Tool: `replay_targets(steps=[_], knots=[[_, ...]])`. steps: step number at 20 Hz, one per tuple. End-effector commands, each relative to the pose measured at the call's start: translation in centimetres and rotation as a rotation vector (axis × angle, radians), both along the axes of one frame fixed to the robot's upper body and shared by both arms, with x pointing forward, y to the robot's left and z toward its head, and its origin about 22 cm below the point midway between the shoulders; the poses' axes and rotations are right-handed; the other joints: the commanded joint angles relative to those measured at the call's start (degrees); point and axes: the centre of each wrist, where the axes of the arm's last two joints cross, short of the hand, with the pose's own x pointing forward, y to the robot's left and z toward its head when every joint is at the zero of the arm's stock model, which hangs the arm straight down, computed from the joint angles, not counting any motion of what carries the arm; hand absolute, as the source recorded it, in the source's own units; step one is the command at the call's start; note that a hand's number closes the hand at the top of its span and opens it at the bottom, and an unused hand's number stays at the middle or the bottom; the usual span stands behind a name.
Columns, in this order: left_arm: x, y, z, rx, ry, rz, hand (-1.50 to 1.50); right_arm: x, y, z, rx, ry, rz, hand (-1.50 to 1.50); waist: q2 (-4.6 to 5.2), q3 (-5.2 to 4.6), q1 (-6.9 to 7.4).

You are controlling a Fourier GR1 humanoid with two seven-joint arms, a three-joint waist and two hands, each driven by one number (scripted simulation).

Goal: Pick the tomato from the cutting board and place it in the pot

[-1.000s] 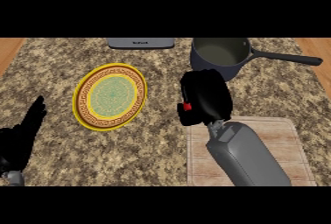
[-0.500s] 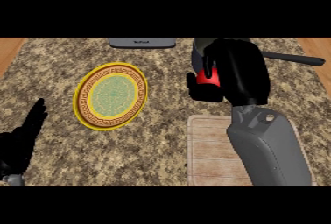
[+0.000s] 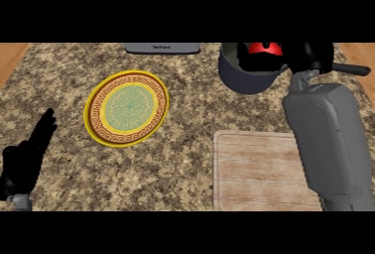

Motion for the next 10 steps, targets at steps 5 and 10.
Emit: replay_targets(steps=[5, 10], knots=[[1.4, 0.1, -0.2, -0.017, -0.023, -0.02, 0.0, 6.5, -4.7, 1.5, -0.006, 0.004, -0.026, 1.5, 0.46, -0.02, 0.89], [0.0, -0.9, 0.3, 0.012, -0.025, -0.04, 0.0, 8.5, -5.6, -3.3, -0.03, 0.066, -0.012, 1.5, 0.74, 0.05, 2.43]])
